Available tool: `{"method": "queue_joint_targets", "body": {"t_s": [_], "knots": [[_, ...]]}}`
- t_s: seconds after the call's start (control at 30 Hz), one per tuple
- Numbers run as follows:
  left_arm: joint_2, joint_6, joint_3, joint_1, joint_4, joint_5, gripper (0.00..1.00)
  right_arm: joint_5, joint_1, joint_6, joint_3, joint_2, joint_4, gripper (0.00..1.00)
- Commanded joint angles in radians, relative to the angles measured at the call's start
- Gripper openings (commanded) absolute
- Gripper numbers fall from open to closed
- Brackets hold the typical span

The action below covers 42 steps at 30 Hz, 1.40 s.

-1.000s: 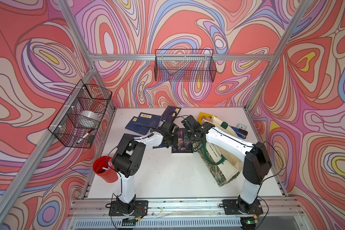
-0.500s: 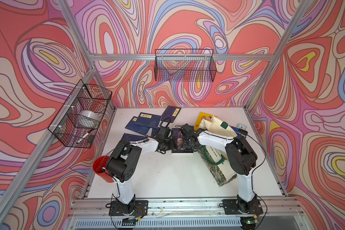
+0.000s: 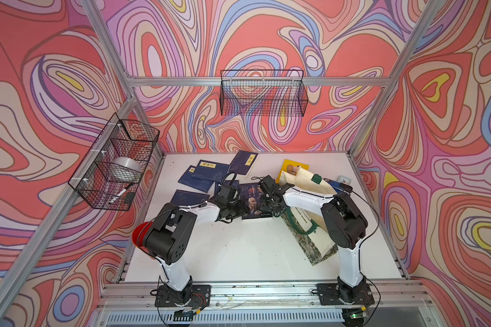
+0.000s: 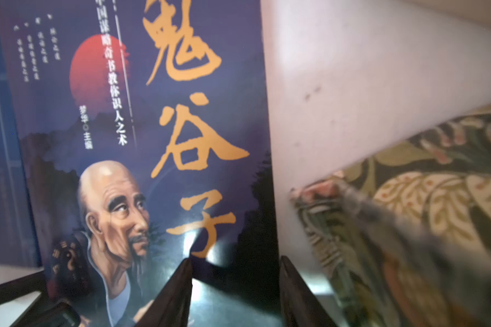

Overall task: Put the books into the canvas bag
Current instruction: Move the book to the center of the board, then pick up the book from the center of the board.

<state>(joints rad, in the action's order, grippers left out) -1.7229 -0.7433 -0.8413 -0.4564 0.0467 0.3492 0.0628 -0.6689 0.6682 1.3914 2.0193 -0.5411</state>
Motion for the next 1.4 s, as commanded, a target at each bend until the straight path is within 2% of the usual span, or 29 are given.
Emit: {"method": "queue_joint_targets", "body": {"t_s": [0.0,0.13,0.3,0.47,0.6,0.8,0.93,1.03,1.13,1.2,1.3,1.37], "knots": [[0.115,-0.056,0.09,-0.017,-0.001,0.074,0.48,-0.135,-0.097,0.001,-0.061,0.0,-0.002,0.49],[0.288,-0.083,0.205,-0.009,-0.039,0.032,0.55,-0.142,-0.135,0.042,-0.117,-0.05,0.011,0.52],[0.38,-0.134,0.292,0.085,0.002,0.103,0.61,-0.103,-0.133,0.028,-0.127,-0.048,0.002,0.53],[0.344,-0.16,0.314,0.177,0.08,0.163,0.62,-0.092,-0.133,-0.003,-0.064,-0.011,-0.028,0.54],[0.268,-0.169,0.359,0.19,0.142,0.175,0.62,-0.118,-0.131,0.003,-0.061,0.002,0.002,0.54],[0.13,-0.312,0.444,0.19,0.509,0.283,0.61,-0.18,-0.129,0.014,-0.119,-0.017,0.087,0.48],[0.12,-0.379,0.484,0.191,0.715,0.319,0.57,-0.231,-0.123,0.028,-0.146,-0.037,0.128,0.47],[0.129,-0.401,0.472,0.19,0.784,0.378,0.56,-0.27,-0.112,0.05,-0.165,-0.063,0.166,0.46],[0.148,-0.416,0.453,0.19,0.793,0.429,0.55,-0.298,-0.099,0.073,-0.178,-0.085,0.196,0.47],[0.169,-0.404,0.424,0.19,0.732,0.468,0.55,-0.314,-0.088,0.088,-0.183,-0.099,0.211,0.49],[0.21,-0.317,0.36,0.19,0.497,0.495,0.58,-0.312,-0.081,0.097,-0.183,-0.113,0.213,0.54],[0.252,-0.245,0.335,0.19,0.337,0.475,0.58,-0.307,-0.081,0.098,-0.178,-0.124,0.208,0.54]]}}
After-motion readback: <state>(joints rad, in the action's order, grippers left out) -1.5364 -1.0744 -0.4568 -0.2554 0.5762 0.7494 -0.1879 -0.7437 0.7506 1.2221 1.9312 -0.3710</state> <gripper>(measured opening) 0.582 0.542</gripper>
